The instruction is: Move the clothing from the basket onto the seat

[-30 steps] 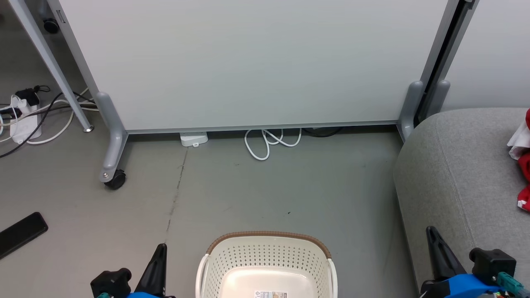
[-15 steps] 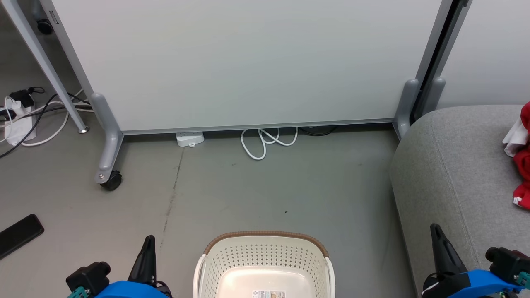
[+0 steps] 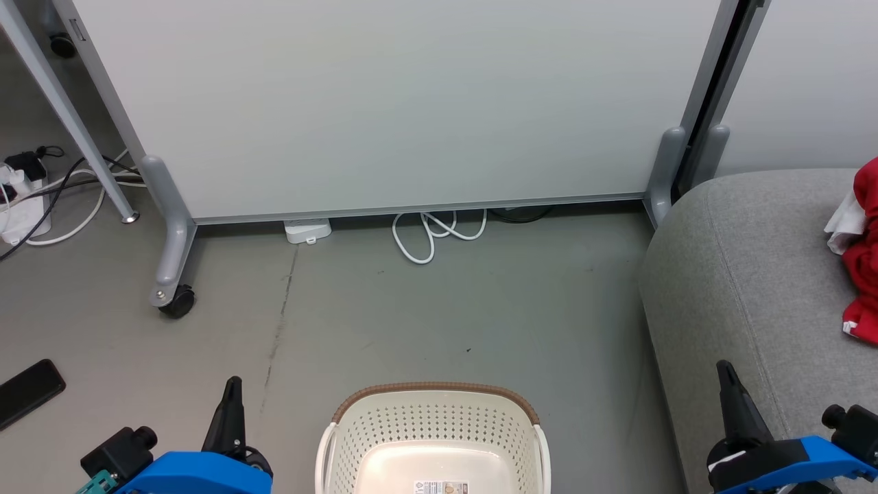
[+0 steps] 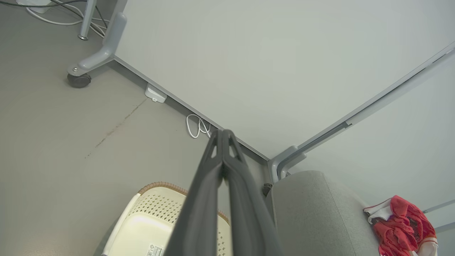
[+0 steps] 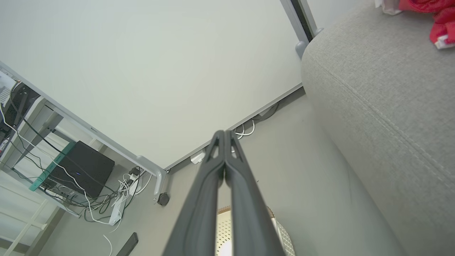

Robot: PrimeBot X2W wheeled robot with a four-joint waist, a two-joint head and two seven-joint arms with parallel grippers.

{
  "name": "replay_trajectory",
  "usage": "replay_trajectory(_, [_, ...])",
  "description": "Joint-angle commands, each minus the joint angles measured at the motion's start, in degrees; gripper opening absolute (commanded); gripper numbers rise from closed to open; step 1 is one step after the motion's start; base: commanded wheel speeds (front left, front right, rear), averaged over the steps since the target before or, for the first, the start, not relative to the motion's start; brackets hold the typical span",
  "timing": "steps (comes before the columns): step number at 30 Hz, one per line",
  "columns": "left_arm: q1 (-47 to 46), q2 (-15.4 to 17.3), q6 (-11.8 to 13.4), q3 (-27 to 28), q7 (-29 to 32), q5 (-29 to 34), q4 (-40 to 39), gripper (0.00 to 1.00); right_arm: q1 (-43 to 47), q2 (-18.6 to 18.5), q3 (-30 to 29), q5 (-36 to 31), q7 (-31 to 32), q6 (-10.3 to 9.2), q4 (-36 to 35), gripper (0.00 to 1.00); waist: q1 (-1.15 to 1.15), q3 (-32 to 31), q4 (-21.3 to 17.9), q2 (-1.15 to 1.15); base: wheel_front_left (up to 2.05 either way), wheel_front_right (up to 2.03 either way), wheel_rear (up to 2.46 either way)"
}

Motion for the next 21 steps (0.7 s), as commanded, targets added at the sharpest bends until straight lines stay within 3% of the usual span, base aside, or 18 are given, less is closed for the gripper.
replay_trajectory(1, [-1.70,0.05,-0.06,0.80,0.47,-1.64,-1.13,0.00,-1.90,-0.39,-0.12,2.00,0.38,0.02,-0.97,0.00,-0.01,0.02,-0.06,0.00,0.00,0.00,0.00])
replay_trajectory(21, [-2.64,-0.98,-0.08,4.14,4.20,-14.07,-3.39,0.00,-3.12,-0.50,-0.27,17.47,3.14,0.02,-1.21,0.00,-0.01,0.25,-1.11,0.00,0.00,0.00,0.00])
